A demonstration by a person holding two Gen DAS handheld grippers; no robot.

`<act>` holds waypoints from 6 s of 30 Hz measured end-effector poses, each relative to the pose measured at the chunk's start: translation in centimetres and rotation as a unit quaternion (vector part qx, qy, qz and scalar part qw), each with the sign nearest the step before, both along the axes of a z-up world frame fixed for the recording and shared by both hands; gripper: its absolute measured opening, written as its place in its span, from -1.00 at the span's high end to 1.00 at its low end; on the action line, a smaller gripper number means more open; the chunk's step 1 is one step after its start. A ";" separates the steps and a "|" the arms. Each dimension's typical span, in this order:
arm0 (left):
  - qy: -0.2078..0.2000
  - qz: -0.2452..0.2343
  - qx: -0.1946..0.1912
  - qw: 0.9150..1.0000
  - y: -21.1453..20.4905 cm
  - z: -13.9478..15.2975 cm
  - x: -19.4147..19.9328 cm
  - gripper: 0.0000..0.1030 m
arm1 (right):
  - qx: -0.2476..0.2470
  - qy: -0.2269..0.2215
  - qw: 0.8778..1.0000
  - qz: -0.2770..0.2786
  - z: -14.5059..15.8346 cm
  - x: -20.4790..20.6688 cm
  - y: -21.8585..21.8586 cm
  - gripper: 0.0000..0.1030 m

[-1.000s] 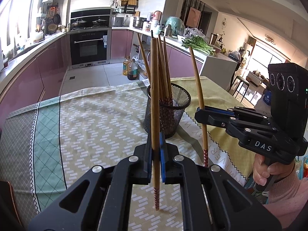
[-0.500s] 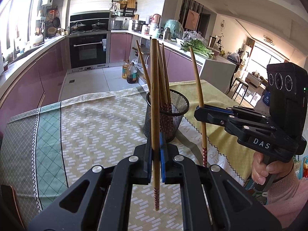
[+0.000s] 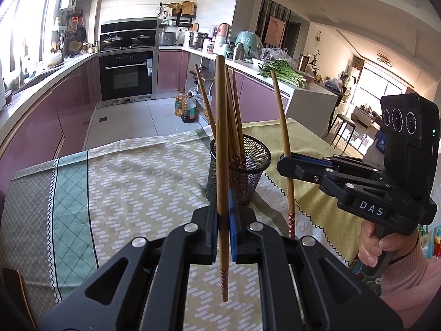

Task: Organize utensils
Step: 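Move both upright chopsticks over the mesh cup opening, then lower both held chopsticks down into the black mesh cup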

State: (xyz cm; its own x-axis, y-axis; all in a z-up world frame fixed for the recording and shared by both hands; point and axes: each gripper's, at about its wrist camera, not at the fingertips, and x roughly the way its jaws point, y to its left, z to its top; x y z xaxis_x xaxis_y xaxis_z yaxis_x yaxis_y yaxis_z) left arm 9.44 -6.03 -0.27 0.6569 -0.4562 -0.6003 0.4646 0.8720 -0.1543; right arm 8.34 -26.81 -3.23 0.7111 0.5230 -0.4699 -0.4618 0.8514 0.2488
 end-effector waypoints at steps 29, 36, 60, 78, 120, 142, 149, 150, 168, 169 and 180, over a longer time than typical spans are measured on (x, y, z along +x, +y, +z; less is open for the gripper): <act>-0.016 0.001 -0.001 1.000 -0.5 1.1 0.3 0.86 | 0.004 -0.010 1.000 -0.007 0.6 0.5 0.2 0.89; -0.019 0.001 -0.002 1.000 -0.5 1.2 0.3 0.86 | 0.005 -0.013 1.000 -0.008 0.7 0.7 0.2 0.89; -0.033 -0.006 -0.003 0.999 -1.5 2.3 0.8 0.86 | 0.013 -0.027 0.999 -0.011 1.4 1.4 0.1 0.89; -0.035 -0.006 -0.009 0.999 -2.0 2.8 1.7 0.86 | 0.016 -0.031 0.999 -0.012 2.0 1.4 0.1 0.89; -0.062 -0.008 -0.018 0.998 -3.5 5.1 3.5 0.86 | 0.027 -0.037 0.999 -0.018 3.0 2.6 0.7 0.89; -0.076 -0.009 -0.025 0.997 -4.5 6.3 4.8 0.86 | 0.034 -0.046 0.998 -0.022 3.4 2.7 1.4 0.89; -0.078 -0.008 -0.027 0.997 -4.8 6.4 5.1 0.86 | 0.036 -0.050 0.998 -0.022 3.6 2.9 1.2 0.89; -0.078 -0.008 -0.027 0.997 -4.8 6.4 5.2 0.86 | 0.036 -0.050 0.998 -0.022 3.6 2.7 1.1 0.89; -0.084 -0.005 -0.033 0.996 -4.8 6.5 5.5 0.86 | 0.046 -0.057 0.997 -0.021 4.8 3.2 0.3 0.89; -0.084 -0.004 -0.034 0.996 -4.9 6.7 5.6 0.86 | 0.046 -0.058 0.997 -0.021 4.8 3.2 0.3 0.89; -0.089 -0.005 -0.041 0.995 -4.8 7.2 6.0 0.86 | 0.050 -0.061 0.997 -0.023 5.1 3.8 0.1 0.89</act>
